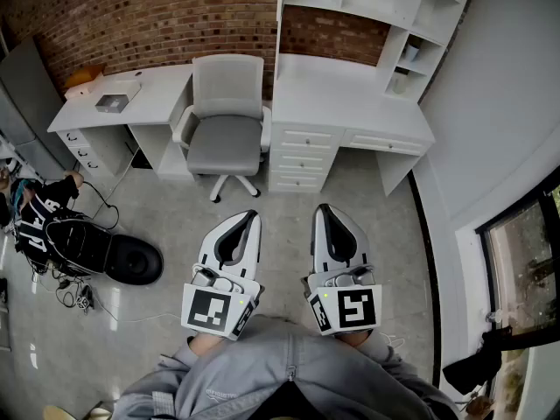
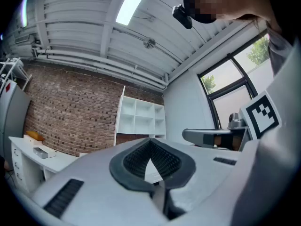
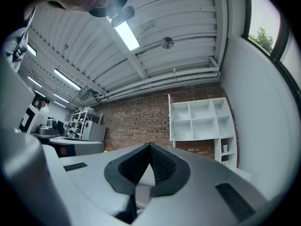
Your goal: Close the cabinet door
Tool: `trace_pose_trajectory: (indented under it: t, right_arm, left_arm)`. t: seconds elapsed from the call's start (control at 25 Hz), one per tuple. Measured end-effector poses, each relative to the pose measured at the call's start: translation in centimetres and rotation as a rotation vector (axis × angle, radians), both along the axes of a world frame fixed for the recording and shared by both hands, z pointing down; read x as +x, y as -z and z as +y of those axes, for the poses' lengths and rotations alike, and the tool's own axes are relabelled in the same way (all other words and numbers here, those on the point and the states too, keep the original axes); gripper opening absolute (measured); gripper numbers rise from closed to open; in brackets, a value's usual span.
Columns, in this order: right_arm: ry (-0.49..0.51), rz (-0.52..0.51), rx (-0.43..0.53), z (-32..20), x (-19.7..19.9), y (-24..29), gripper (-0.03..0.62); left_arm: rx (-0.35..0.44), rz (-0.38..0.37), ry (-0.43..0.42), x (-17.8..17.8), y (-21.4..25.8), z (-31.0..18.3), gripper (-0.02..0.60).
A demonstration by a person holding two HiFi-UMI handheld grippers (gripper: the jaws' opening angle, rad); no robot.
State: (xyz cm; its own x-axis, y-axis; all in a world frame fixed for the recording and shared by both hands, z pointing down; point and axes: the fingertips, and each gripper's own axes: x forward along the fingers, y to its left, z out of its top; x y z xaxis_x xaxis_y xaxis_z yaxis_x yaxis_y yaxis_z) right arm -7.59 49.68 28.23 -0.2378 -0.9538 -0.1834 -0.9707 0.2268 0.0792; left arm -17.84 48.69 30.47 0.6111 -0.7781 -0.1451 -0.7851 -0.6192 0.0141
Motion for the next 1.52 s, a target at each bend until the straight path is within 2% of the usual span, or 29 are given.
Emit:
trace_pose_trajectory:
  t: [0.48, 0.68, 0.8, 1.12, 1.52]
  right_arm:
    - [0.009, 0.004, 0.019, 0.3, 0.6, 0.6, 0.025]
    - [0.038, -0.05, 0.031, 0.5, 2.0, 0.7, 0.025]
    - [0.054, -0.051, 0.031, 0.5, 2.7, 0.7, 0.026]
    - [0.086, -0.067, 0.015, 0.0, 4.1, -0.2, 0.026]
    - [0.097, -0.036, -0.007, -4.9, 3.6, -1.4, 0.026]
  left_arm:
    - [0.019, -0.01, -0.005, 1.0, 0.6, 0.2, 0.006]
    - [0.024, -0.007, 0.002, 2.2, 0.7, 0.4, 0.006]
    - [0.026, 0.01, 0.016, 2.9, 0.9, 0.4, 0.006]
    - [0.016, -0.012, 0.036, 4.3, 0.1, 0.4, 0.006]
    - [-0.005, 0.004, 0.027, 4.4, -1.1, -4.4, 0.006]
